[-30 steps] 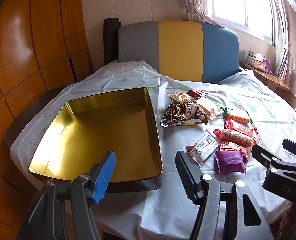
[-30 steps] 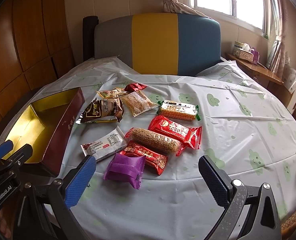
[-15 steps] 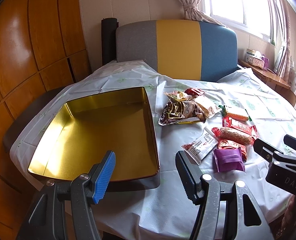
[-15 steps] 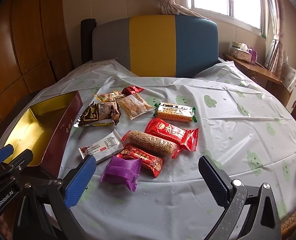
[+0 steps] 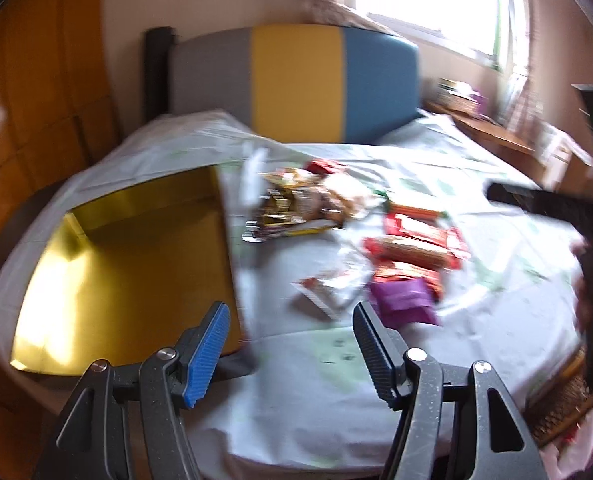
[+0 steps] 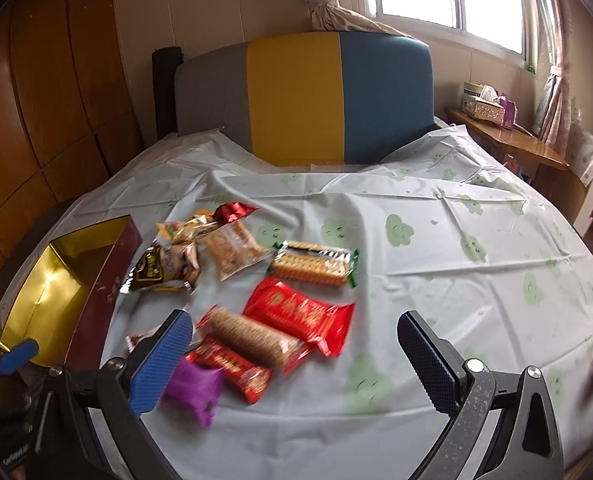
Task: Organize snacks
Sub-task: 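Grasp the purple pouch with the left gripper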
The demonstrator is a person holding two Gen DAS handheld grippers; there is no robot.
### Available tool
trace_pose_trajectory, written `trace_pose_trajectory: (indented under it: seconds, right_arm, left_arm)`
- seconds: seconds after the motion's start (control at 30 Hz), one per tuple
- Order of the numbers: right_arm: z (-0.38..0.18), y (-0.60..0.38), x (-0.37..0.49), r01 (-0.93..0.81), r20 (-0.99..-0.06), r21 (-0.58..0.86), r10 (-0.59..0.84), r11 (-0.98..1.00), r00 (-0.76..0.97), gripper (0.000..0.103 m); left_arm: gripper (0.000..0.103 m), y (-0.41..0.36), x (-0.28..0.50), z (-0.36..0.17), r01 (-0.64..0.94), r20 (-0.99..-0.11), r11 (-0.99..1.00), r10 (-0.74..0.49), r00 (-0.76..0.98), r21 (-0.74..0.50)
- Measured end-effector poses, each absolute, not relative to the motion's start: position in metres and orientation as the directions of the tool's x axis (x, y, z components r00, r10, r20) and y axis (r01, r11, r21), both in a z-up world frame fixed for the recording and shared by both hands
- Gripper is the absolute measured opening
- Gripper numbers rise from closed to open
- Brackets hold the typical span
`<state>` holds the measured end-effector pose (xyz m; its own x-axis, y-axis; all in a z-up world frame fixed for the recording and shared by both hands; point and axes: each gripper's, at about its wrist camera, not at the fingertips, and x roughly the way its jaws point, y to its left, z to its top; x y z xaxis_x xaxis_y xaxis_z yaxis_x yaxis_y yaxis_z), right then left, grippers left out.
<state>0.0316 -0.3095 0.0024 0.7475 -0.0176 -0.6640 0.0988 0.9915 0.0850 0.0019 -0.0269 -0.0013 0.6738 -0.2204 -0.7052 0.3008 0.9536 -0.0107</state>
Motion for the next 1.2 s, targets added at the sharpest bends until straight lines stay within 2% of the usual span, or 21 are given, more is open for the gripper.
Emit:
trace_pose_trajectory:
  seconds: [0.17,0.3,0.37,0.47,0.63,0.83,1.03,1.2]
  right_arm:
    - [-0.007,-0.361,0.059,0.145,-0.712,0.085,-0.042,0.986,0.701,0.103]
    - [-0.024,-0.392,0.071,0.223,-0.756,0.188,-0.004,0.957,0.654,0.103]
    - [-0.026,-0.394,0.073,0.218,-0.752,0.245,0.043,0.945,0.658,0.103]
    - [-0.025,-0.387,0.075,0.197,-0.753,0.216,0.034,0.956,0.657,0.103]
    - [-0.025,-0.385,0.075,0.177,-0.753,0.238,0.067,0.955,0.654,0.103]
    - [-0.025,-0.398,0.074,0.213,-0.749,0.299,0.091,0.93,0.656,0.103]
    - [-0.025,-0.398,0.075,0.212,-0.752,0.302,0.095,0.929,0.652,0.103]
    - [-0.028,-0.395,0.078,0.202,-0.761,0.292,0.1,0.935,0.641,0.103]
  left_arm:
    - [0.066,-0.048,0.009,-0.003,0.388,-0.736,0.922,-0.27,0.621,-0.011]
    - [0.065,-0.066,0.026,-0.006,0.447,-0.782,0.892,-0.325,0.532,-0.066]
    - [0.058,-0.074,0.033,-0.01,0.467,-0.804,0.88,-0.336,0.49,-0.083]
    - [0.051,-0.087,0.041,-0.019,0.506,-0.838,0.855,-0.356,0.414,-0.113]
    - [0.049,-0.12,0.032,-0.033,0.675,-0.864,0.738,-0.343,0.369,-0.005]
    - [0.049,-0.146,0.027,-0.05,0.824,-0.878,0.526,-0.268,0.396,0.21]
    - [0.049,-0.161,0.044,-0.066,0.874,-0.898,0.436,-0.266,0.352,0.214]
    - [0.049,-0.167,0.05,-0.069,0.874,-0.89,0.453,-0.307,0.336,0.174]
